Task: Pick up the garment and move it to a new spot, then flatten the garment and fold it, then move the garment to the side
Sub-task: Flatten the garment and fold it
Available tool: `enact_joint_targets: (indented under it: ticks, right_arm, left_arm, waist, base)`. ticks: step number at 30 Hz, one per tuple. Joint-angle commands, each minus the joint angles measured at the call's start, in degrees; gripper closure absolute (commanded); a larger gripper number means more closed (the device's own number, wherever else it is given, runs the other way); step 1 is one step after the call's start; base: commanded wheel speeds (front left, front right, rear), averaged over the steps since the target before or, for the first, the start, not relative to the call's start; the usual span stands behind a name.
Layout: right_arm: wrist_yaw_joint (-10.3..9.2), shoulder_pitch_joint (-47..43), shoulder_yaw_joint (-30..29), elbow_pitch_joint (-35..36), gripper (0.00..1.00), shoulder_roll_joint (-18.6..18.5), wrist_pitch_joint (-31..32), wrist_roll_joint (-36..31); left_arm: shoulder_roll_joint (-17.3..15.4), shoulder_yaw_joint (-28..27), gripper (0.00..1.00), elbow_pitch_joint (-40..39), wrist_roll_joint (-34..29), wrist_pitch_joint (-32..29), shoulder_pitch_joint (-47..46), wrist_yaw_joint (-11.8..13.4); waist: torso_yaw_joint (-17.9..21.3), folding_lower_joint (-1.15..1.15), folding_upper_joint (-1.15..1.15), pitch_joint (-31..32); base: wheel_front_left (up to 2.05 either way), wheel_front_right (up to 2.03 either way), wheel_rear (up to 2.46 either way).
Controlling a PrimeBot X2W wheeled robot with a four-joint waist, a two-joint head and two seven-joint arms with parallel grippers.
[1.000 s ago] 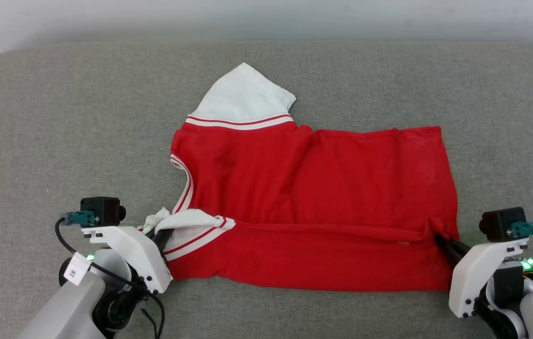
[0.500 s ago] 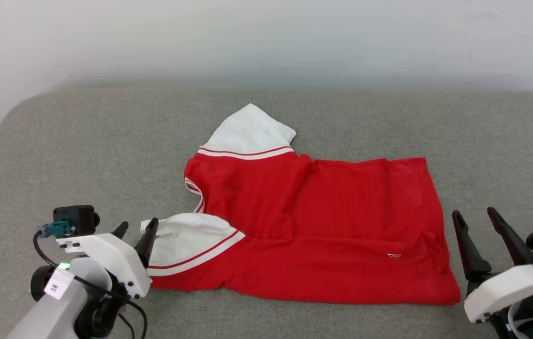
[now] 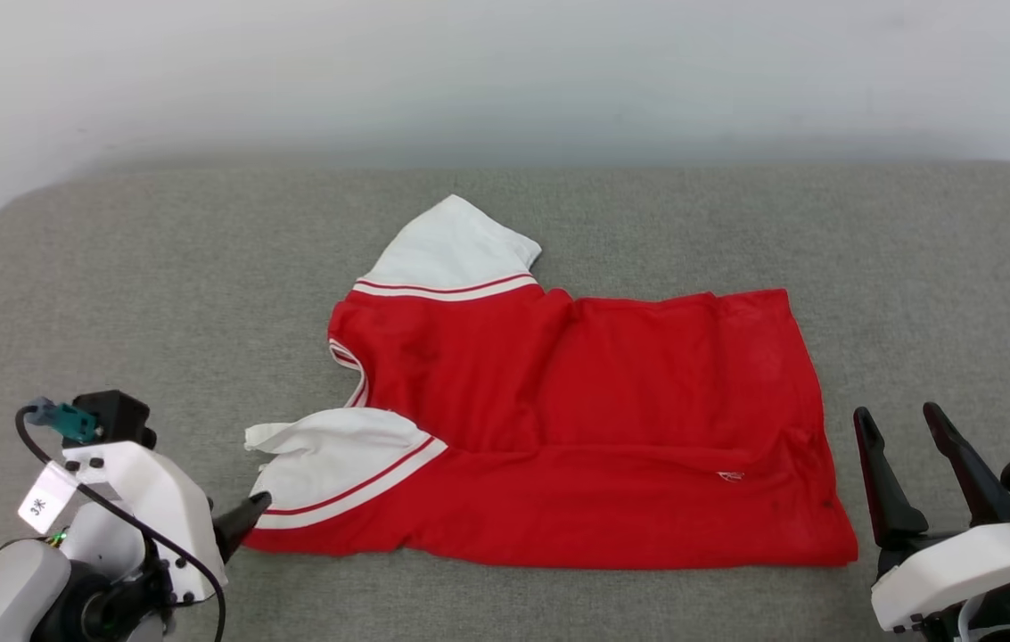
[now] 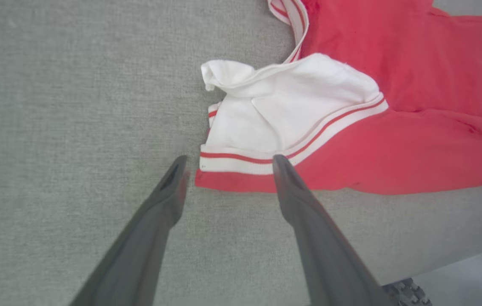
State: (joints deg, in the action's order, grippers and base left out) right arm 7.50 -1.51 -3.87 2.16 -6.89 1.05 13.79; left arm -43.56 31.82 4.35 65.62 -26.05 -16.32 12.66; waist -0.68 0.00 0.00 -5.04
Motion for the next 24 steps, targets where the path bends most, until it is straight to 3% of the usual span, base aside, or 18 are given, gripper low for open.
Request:
enact_joint_targets:
  ticks: [1,6,12,17,18,20,21,24]
  right_arm:
    - [-0.02,0.34,0.09,0.79,0.00,0.46,-0.06,-0.43]
    - [-0.02,2.04,0.05,1.69,0.00,0.87,0.12,-0.53]
    - [-0.02,3.65,-0.07,1.98,0.00,1.22,0.22,-0.17]
    - [-0.03,3.99,-0.92,1.22,0.00,1.24,0.81,0.14]
    - [-0.02,3.97,-1.38,1.09,0.00,1.22,0.94,0.14]
    - [-0.02,3.70,-2.16,0.74,0.00,1.25,1.83,0.30]
    - [-0.02,3.56,-2.70,0.56,0.00,1.32,2.45,0.55]
    - [-0.02,2.93,-3.64,-0.05,0.00,1.22,5.70,2.06]
  left_arm:
    - [-0.87,-0.01,0.00,-1.14,0.87,-1.95,0.55,0.72]
    - [-0.99,-0.47,0.00,-1.13,2.87,-4.44,0.42,2.20]
    - [1.05,-0.20,0.00,3.34,3.95,-5.44,-1.64,0.99]
    - [4.39,2.73,0.00,8.34,4.86,-7.87,-1.58,-1.40]
    - [5.38,3.31,0.53,8.73,5.45,-8.46,-1.23,-2.05]
    - [6.49,4.74,0.87,9.73,5.23,-9.04,-0.93,-3.13]
    - [7.22,5.00,1.00,10.07,5.63,-9.13,-0.72,-3.82]
    - [7.85,5.60,1.00,11.21,5.07,-8.53,-1.11,-4.95]
  waist:
    - [1.06,0.00,0.00,-1.55]
    - [2.41,0.00,0.00,-4.81]
    - [3.63,0.00,0.00,-8.17]
    - [4.47,0.00,0.00,-8.83]
    - [4.53,0.00,0.00,-8.83]
    - [4.54,0.00,0.00,-8.62]
    - [4.49,0.00,0.00,-8.49]
    - [4.16,0.00,0.00,-8.02]
  base:
    - [0.00,0.00,0.00]
    - [0.00,0.00,0.00]
    - [0.00,0.00,0.00]
    - [0.00,0.00,0.00]
    - [0.00,0.00,0.00]
    - [0.00,0.00,0.00]
    - [0.00,0.00,0.00]
    - [0.00,0.00,0.00]
